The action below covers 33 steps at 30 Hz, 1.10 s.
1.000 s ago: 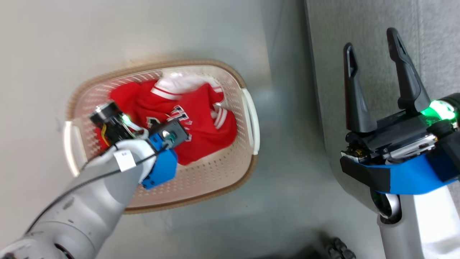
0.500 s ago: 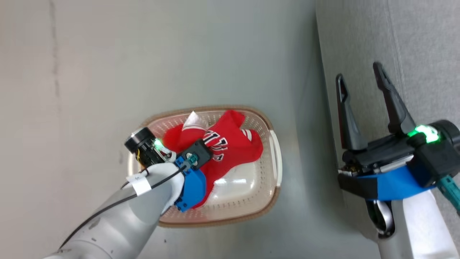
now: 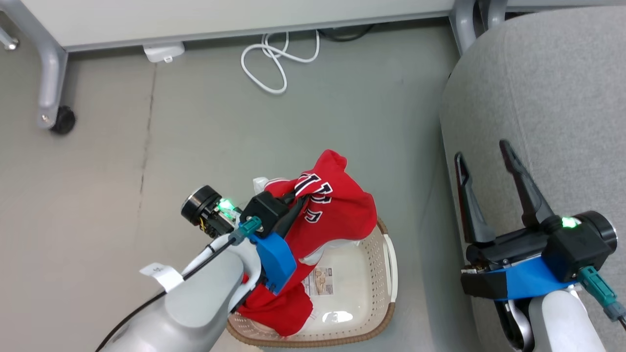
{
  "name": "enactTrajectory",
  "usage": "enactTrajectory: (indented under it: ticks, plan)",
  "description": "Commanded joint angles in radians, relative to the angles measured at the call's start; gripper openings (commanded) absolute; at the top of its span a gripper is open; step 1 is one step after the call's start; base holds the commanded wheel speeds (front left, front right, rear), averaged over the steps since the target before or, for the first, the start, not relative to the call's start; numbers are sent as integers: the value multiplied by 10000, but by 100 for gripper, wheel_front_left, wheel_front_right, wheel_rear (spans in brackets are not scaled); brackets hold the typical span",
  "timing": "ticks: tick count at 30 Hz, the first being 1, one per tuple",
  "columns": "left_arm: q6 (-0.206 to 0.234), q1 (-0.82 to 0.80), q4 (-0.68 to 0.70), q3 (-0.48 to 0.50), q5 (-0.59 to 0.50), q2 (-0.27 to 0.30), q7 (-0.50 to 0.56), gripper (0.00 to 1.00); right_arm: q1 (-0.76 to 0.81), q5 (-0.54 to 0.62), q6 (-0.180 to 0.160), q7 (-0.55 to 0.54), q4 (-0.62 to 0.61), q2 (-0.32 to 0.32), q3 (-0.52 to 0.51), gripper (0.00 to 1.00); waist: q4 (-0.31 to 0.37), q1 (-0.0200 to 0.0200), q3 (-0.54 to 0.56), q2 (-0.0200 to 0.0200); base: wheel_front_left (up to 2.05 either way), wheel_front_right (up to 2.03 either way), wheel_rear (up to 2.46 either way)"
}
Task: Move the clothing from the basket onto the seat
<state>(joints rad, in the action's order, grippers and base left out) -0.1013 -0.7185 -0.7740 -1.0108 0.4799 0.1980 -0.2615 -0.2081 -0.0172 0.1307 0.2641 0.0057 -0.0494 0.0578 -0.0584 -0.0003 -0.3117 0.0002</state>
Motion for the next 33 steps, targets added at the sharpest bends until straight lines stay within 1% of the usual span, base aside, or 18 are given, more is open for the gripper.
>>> enactTrajectory:
  ticks: [1,4,10,18,24,33]
  plan:
    - [102,137,298,329,-53,76,-52,0,180,9,1,7,37,-22,-13,100,63,3,257,-2,0,0,0]
    - [226,436,1142,1062,-288,113,-52,0,359,-14,1,6,91,-19,-18,100,-2,3,580,-2,0,0,0]
    - [282,976,2745,2465,-847,166,-51,0,611,-107,1,6,145,-19,84,100,0,3,1101,-2,0,0,0]
    - [277,1392,4629,3877,-1559,158,-53,0,912,-266,1,6,181,-19,204,100,98,3,1759,-2,0,0,0]
    - [178,1437,5545,4412,-1964,203,-52,0,1137,-396,1,6,189,-19,284,100,164,3,2055,-2,0,0,0]
    - [71,1528,6074,4566,-2260,280,-52,0,1261,-518,1,6,71,-19,473,100,209,3,2213,-2,0,0,0]
